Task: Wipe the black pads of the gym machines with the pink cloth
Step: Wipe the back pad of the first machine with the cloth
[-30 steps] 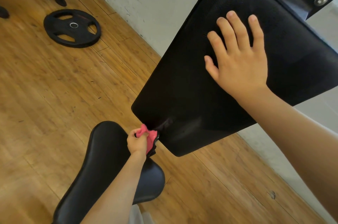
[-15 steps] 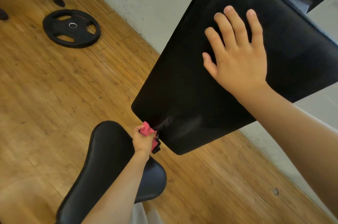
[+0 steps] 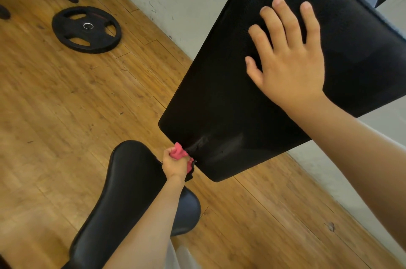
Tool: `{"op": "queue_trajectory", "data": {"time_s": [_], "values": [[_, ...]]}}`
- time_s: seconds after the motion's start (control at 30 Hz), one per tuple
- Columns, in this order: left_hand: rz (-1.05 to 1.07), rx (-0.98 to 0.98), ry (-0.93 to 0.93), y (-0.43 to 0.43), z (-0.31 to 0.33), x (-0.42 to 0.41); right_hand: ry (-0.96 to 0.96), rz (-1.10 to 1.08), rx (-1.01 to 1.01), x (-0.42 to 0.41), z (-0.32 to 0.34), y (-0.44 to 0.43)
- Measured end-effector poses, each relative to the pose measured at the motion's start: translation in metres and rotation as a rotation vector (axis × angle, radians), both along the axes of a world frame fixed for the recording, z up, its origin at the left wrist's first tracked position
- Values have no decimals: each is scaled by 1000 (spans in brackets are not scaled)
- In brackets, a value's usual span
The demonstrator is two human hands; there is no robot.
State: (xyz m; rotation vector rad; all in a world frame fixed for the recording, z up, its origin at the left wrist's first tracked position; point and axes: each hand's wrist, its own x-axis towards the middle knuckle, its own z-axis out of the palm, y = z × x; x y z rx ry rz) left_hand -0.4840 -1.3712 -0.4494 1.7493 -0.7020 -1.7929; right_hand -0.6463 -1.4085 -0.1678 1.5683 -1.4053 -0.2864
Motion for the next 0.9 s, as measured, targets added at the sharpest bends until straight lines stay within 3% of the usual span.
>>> {"op": "queue_trajectory", "data": {"time_s": [0.37,0.73,0.9], "values": [[-19,39,177,9,24,-9,-48,-9,23,2,1,1],[-315,-278,376,7,86,-15,-89,-23,56,2,2,2],[-263,-83,383,25,62,3,-107,-25,65,4,3,2]]}}
